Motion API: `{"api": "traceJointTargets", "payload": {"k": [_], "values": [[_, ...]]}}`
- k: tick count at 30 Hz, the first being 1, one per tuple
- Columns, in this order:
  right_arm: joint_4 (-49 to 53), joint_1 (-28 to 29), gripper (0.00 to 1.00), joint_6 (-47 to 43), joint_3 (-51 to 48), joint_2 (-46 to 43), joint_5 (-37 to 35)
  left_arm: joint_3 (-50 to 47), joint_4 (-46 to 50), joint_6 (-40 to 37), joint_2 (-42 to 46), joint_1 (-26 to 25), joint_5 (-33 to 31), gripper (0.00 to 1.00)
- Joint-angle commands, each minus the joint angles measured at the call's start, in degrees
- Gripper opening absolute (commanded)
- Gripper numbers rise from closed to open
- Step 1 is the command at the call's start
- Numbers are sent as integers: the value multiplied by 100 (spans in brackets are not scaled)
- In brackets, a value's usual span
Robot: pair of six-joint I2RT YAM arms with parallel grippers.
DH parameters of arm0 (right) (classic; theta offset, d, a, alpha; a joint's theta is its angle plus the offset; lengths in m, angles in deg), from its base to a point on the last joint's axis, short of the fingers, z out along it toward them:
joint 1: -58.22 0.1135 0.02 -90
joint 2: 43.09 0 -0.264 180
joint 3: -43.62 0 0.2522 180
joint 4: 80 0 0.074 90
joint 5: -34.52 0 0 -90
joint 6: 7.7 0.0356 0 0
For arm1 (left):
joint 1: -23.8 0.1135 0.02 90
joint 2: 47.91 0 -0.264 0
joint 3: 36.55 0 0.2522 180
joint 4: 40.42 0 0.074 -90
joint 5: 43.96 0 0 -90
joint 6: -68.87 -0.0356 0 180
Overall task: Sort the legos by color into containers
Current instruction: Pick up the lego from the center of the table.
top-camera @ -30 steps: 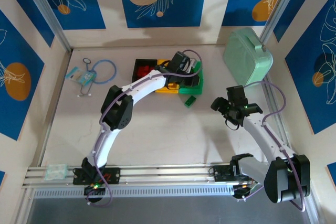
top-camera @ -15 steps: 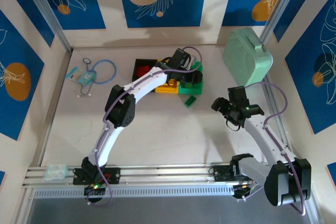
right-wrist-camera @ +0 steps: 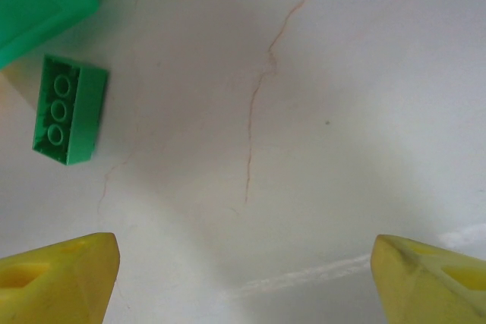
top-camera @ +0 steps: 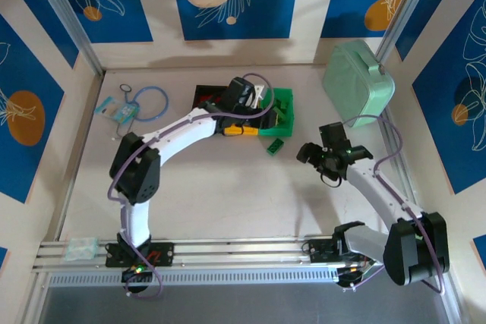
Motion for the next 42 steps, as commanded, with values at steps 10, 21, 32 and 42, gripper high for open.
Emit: {"api": "traceJointTargets", "payload": {"k": [10, 21, 32, 42], "values": [[53, 818, 87, -123, 1181, 1303, -81, -2348, -558, -479, 1653, -2, -1103, 67], [427, 1175, 85, 191, 2492, 2835, -381, -4291, -703, -337, 2995, -1, -1766, 66], [679, 1328, 73, 316, 3569, 4248, -436, -5196, -678, -217, 3835, 6, -2145, 66], [820, 1382, 59, 505, 3744, 4894, -794, -5565, -695, -111, 4091, 23, -2247, 66]]}}
